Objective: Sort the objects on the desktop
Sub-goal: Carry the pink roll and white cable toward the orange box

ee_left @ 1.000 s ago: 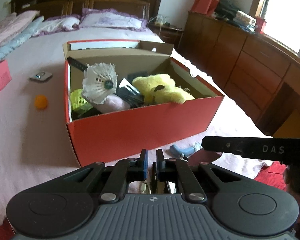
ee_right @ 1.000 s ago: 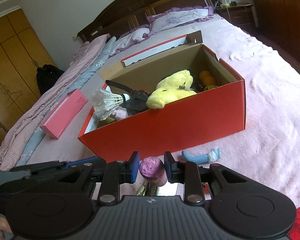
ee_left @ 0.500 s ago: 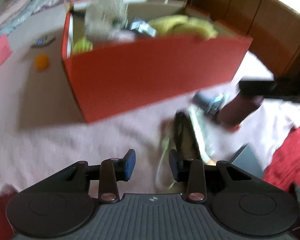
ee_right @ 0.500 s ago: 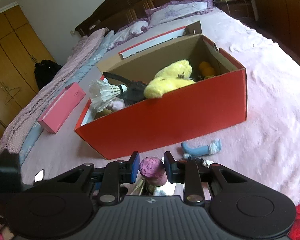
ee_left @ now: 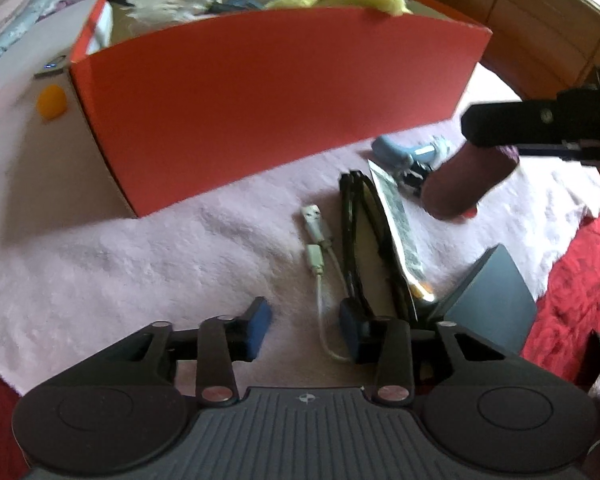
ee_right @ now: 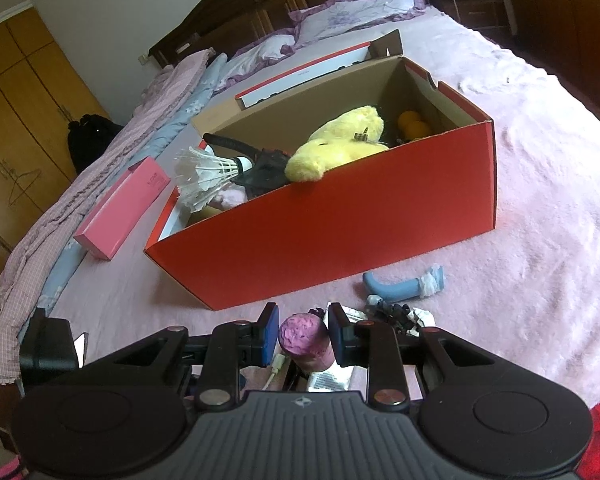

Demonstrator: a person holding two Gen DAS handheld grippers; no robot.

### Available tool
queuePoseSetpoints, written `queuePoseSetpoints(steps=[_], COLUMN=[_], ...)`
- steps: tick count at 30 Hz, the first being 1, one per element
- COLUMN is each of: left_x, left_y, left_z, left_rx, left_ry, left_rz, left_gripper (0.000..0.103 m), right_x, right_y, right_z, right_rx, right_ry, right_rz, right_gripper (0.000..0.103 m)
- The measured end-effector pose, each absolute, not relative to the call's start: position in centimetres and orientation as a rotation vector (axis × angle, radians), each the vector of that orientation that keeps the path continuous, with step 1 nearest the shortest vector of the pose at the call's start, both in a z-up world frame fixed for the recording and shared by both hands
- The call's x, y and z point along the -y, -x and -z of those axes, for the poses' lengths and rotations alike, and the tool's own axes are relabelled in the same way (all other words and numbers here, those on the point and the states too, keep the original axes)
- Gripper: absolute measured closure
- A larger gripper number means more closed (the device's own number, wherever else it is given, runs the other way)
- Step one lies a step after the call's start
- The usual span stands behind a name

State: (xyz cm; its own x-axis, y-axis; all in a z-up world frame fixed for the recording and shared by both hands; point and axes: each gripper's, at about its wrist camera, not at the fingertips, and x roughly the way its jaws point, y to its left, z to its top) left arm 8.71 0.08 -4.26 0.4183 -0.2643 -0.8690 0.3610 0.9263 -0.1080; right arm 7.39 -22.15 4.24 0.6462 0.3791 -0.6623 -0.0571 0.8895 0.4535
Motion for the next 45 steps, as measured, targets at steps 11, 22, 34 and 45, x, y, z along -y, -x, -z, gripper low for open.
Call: queuePoseSetpoints(steps=[11,22,34,45], left_x=[-0.5,-2.9,-1.8,-1.5], left_y=[-6.9,-7.6,-8.1,-11.7], left_z=[2.8,-3.3,-8.3,-14.7], left_rx=[-0.965,-0.84,-0.724,-0.564], left_ry=[-0.129,-0.048,-0.012,-0.1], left_rz=[0.369,0.311,0.351,0.368], left_gripper=[0.099,0.099,0.099,0.099], right_x=[22.2,22.3,22.5,22.4], right_y=[-7.4,-7.4,-7.3,-8.2], right_z=[-4.1,-4.2,-4.9,-8.2], right_rx=[-0.84,-0.834,-0.817,-0.745], right_ry=[-0.417,-0.42,-0.417,-0.394], right_rz=[-0.253,-0.26,-0.27,-0.319], right_gripper=[0.074,0.074,0.074,0.074])
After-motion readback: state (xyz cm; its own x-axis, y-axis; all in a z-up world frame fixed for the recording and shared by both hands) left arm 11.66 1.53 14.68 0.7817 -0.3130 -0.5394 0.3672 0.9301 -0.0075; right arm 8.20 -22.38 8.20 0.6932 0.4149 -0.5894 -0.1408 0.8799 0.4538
